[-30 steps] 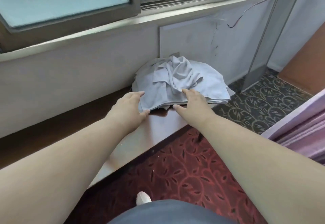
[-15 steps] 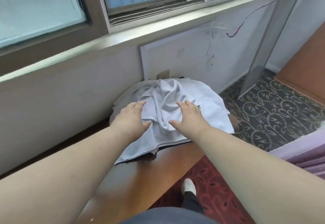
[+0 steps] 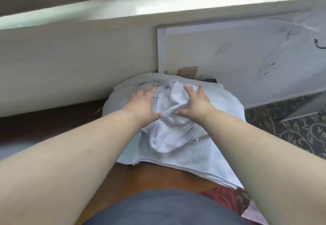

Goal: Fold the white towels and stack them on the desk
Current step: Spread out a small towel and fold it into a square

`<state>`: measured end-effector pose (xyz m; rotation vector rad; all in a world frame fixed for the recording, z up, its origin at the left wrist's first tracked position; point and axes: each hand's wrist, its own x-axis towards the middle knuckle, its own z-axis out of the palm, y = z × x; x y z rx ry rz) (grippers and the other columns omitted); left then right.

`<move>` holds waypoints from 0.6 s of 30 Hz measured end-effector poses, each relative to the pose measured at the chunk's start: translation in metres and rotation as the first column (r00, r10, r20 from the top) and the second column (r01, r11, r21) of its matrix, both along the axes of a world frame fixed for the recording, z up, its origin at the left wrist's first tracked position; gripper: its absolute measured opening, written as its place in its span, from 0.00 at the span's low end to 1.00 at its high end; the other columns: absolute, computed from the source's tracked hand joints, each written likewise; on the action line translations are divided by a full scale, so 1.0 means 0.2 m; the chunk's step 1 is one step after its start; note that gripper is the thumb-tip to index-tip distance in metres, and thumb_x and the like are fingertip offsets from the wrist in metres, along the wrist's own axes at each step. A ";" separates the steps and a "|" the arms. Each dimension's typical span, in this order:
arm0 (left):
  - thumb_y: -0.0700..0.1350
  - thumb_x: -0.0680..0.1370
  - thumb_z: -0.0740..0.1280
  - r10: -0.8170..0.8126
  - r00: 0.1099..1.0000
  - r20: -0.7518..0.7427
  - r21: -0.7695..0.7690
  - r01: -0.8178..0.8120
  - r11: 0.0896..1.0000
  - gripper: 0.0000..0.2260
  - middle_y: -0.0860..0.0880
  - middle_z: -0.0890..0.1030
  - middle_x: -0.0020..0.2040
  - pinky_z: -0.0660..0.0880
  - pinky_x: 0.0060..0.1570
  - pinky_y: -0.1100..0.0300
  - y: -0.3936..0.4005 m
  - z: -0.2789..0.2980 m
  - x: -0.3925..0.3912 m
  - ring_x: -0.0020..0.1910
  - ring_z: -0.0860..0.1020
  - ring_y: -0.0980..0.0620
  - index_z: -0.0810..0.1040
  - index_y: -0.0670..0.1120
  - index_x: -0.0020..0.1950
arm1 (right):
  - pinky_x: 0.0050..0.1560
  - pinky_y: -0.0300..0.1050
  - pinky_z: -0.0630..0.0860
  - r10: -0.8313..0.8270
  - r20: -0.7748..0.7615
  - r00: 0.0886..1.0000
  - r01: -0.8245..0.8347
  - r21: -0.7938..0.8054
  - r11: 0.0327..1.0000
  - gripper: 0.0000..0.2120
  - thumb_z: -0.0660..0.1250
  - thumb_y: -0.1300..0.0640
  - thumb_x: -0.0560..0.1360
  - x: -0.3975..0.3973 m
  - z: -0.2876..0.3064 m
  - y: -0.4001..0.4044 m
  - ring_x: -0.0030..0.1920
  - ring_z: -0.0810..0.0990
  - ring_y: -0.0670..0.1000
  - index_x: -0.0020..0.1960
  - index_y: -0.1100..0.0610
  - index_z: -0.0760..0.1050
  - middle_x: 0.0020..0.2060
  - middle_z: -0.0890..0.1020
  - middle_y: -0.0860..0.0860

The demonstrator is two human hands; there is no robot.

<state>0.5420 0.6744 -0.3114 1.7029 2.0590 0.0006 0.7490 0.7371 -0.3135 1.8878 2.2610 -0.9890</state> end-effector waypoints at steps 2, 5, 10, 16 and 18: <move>0.62 0.69 0.73 -0.039 0.999 -0.009 -0.036 0.038 0.999 0.49 0.46 0.57 0.77 0.63 0.70 0.46 0.03 -0.04 0.05 0.73 0.59 0.41 0.45 0.57 0.79 | 0.69 0.52 0.68 0.060 -0.036 0.998 -0.063 -0.068 0.996 0.46 0.76 0.44 0.67 0.01 -0.06 0.03 0.74 0.64 0.59 0.78 0.40 0.54 0.78 0.50 0.55; 0.55 0.72 0.73 -0.105 0.993 -0.049 -0.084 0.101 0.991 0.45 0.45 0.63 0.71 0.66 0.65 0.48 0.06 -0.09 0.13 0.69 0.63 0.41 0.48 0.55 0.79 | 0.65 0.49 0.72 0.146 -0.053 0.988 -0.149 -0.065 0.987 0.36 0.72 0.52 0.70 -0.01 -0.14 0.01 0.67 0.71 0.56 0.75 0.42 0.63 0.73 0.60 0.55; 0.43 0.77 0.61 -0.054 0.989 0.140 0.053 0.048 0.997 0.20 0.49 0.73 0.53 0.69 0.48 0.55 0.06 -0.06 0.19 0.54 0.73 0.46 0.68 0.58 0.67 | 0.60 0.36 0.67 0.206 -0.287 0.936 -0.199 0.053 0.979 0.24 0.60 0.67 0.70 -0.08 -0.16 -0.05 0.58 0.72 0.47 0.61 0.49 0.78 0.59 0.69 0.47; 0.46 0.76 0.61 0.030 0.948 0.318 0.286 -0.126 0.950 0.10 0.50 0.73 0.47 0.71 0.45 0.54 -0.03 0.09 0.05 0.47 0.73 0.48 0.72 0.59 0.53 | 0.53 0.20 0.61 0.234 -0.530 0.815 -0.069 0.314 0.947 0.18 0.62 0.67 0.70 -0.28 0.01 -0.16 0.55 0.65 0.29 0.54 0.52 0.80 0.51 0.70 0.44; 0.47 0.76 0.62 0.109 0.944 0.312 0.357 -0.223 0.907 0.14 0.51 0.72 0.49 0.70 0.48 0.56 -0.10 0.13 -0.03 0.49 0.71 0.50 0.71 0.60 0.61 | 0.55 0.20 0.60 0.265 -0.562 0.783 -0.053 0.365 0.929 0.16 0.64 0.66 0.71 -0.38 0.08 -0.21 0.57 0.65 0.29 0.54 0.53 0.81 0.52 0.68 0.36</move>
